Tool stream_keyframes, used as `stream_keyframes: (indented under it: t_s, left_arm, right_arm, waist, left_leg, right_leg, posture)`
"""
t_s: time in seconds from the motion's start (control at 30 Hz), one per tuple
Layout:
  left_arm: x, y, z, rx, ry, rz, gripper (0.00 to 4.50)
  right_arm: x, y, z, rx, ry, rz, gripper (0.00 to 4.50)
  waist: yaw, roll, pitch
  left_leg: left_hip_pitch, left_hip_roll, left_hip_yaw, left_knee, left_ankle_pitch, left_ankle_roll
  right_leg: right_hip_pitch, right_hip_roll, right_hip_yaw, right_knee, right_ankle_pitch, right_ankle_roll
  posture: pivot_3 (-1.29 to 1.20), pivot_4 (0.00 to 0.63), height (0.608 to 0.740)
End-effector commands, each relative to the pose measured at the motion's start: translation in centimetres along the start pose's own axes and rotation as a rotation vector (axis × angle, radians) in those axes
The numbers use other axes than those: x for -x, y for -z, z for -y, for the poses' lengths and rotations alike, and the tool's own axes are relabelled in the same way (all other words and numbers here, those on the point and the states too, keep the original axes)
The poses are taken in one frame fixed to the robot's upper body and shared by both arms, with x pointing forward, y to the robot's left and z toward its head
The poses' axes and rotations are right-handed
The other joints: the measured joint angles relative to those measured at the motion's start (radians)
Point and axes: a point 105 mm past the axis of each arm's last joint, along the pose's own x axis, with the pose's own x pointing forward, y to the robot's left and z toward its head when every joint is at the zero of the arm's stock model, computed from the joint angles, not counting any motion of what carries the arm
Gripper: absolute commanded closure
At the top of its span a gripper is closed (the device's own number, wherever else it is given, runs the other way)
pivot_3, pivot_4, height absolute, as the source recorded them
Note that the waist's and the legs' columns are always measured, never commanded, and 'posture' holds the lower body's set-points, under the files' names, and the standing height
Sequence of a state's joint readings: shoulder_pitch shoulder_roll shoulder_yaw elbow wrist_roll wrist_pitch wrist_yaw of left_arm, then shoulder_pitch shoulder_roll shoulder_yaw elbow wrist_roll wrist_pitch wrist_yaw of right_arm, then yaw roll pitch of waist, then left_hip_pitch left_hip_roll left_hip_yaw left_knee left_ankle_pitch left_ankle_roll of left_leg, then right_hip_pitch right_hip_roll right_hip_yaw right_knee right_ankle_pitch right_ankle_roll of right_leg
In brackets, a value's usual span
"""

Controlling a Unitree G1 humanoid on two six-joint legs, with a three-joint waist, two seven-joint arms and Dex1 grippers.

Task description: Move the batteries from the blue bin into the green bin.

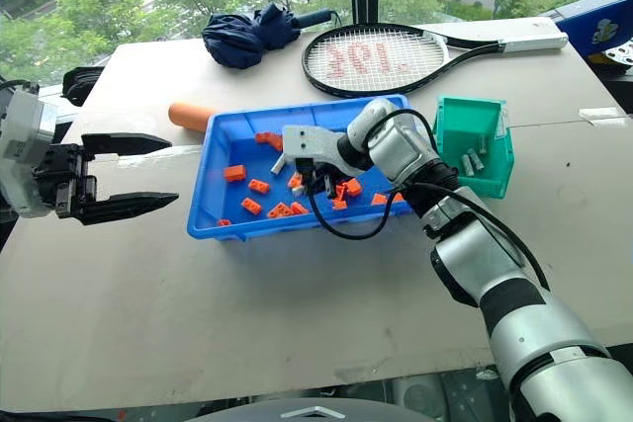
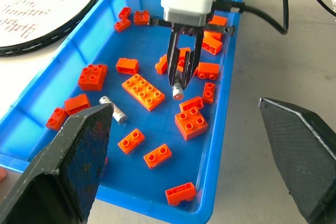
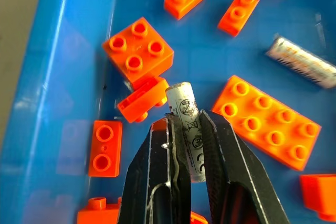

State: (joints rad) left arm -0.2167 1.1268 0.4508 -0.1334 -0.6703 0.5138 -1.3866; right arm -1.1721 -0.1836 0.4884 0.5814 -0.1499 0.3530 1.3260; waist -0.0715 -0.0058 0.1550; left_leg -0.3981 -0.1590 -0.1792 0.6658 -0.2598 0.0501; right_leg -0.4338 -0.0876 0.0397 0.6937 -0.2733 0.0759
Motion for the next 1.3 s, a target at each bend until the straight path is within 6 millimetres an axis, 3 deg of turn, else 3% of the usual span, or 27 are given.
stream_keyframes:
  t_s: [0.03, 0.17, 0.33, 0.43, 0.6, 0.7, 0.9, 1.03, 1.2, 1.3]
  left_arm:
    - [-0.4, -0.7, 0.1, -0.025, 0.032, 0.028, 0.00]
    - [-1.3, -1.7, 0.0, -0.044, 0.061, 0.081, 0.00]
    - [-2.7, -4.3, 0.0, -0.062, 0.120, 0.216, 0.00]
    - [-3.4, -5.5, -0.2, -0.073, 0.139, 0.265, 0.00]
    - [-4.4, -7.0, -0.6, -0.094, 0.165, 0.324, 0.00]
    - [-5.0, -7.6, -0.7, -0.110, 0.185, 0.341, 0.00]
    - [-5.5, -7.9, -0.9, -0.119, 0.207, 0.340, 0.00]
    - [-5.5, -7.7, -1.0, -0.123, 0.208, 0.323, 0.00]
    - [-5.0, -7.3, -1.3, -0.109, 0.175, 0.294, 0.00]
    - [-4.3, -6.4, -1.6, -0.096, 0.134, 0.252, 0.00]
  right_arm:
    - [2.9, -1.8, 0.9, 0.001, 0.094, 0.075, 4.41]
    - [6.6, -1.2, 1.7, -0.054, 0.243, 0.088, 4.41]
    - [13.4, 1.0, 1.8, -0.137, 0.457, 0.037, 4.41]
    - [17.7, 3.2, 1.3, -0.211, 0.606, -0.018, 4.41]
    - [22.7, 6.6, -0.1, -0.341, 0.802, -0.086, 4.41]
    - [24.2, 9.0, -1.0, -0.415, 0.871, -0.141, 4.41]
    - [24.7, 12.0, -1.2, -0.477, 0.955, -0.173, 4.41]
    - [24.8, 12.2, -0.8, -0.463, 0.977, -0.162, 2.74]
    - [24.3, 10.9, -0.1, -0.433, 0.974, -0.090, 0.26]
    - [22.7, 9.4, 0.2, -0.418, 0.922, -0.007, 0.11]
  waist:
    - [0.001, 0.000, 0.000]
    - [0.009, 0.000, 0.000]
    - [0.027, -0.001, 0.000]
    - [0.029, 0.000, 0.000]
    - [0.029, -0.001, 0.000]
    - [0.031, -0.001, 0.000]
    - [0.029, -0.001, 0.000]
    - [0.030, -0.001, 0.001]
    - [0.030, -0.001, 0.001]
    - [0.028, -0.001, 0.001]
  left_leg:
    - [0.000, 0.000, 0.000, 0.000, 0.000, 0.000]
    - [-0.001, 0.000, -0.001, 0.001, 0.000, 0.000]
    - [-0.003, -0.001, -0.001, 0.002, 0.000, 0.000]
    - [-0.003, 0.000, -0.001, 0.002, 0.000, 0.000]
    - [-0.003, 0.000, 0.000, 0.002, 0.000, 0.000]
    - [-0.003, 0.000, 0.002, 0.002, 0.000, 0.000]
    - [-0.002, 0.000, 0.004, 0.002, 0.000, 0.000]
    - [-0.002, 0.000, 0.004, 0.002, 0.000, 0.000]
    - [-0.002, 0.000, 0.004, 0.002, 0.000, 0.000]
    - [-0.002, 0.001, 0.004, 0.002, 0.000, 0.000]
  right_leg:
    - [0.000, 0.000, 0.000, 0.000, 0.000, 0.000]
    - [0.000, 0.000, -0.001, 0.000, 0.000, 0.000]
    - [0.000, -0.001, -0.002, -0.001, 0.000, 0.000]
    - [0.000, -0.001, -0.002, -0.001, 0.000, 0.000]
    - [0.000, -0.001, -0.001, -0.001, 0.000, 0.000]
    - [0.000, -0.001, 0.000, 0.000, 0.000, 0.000]
    - [-0.001, -0.001, 0.002, 0.000, 0.000, 0.000]
    - [-0.001, -0.001, 0.002, 0.000, 0.000, 0.000]
    - [-0.001, -0.001, 0.002, 0.000, 0.000, 0.000]
    - [-0.001, -0.001, 0.002, 0.000, 0.000, 0.000]
  posture:
    - [0.00, 0.150, 0.740]
    - [0.00, 0.150, 0.740]
    - [0.00, 0.150, 0.740]
    - [0.00, 0.150, 0.740]
    - [0.00, 0.150, 0.740]
    - [0.00, 0.150, 0.740]
    - [0.00, 0.150, 0.740]
    - [0.00, 0.150, 0.740]
    - [0.00, 0.150, 0.740]
    - [0.00, 0.150, 0.740]
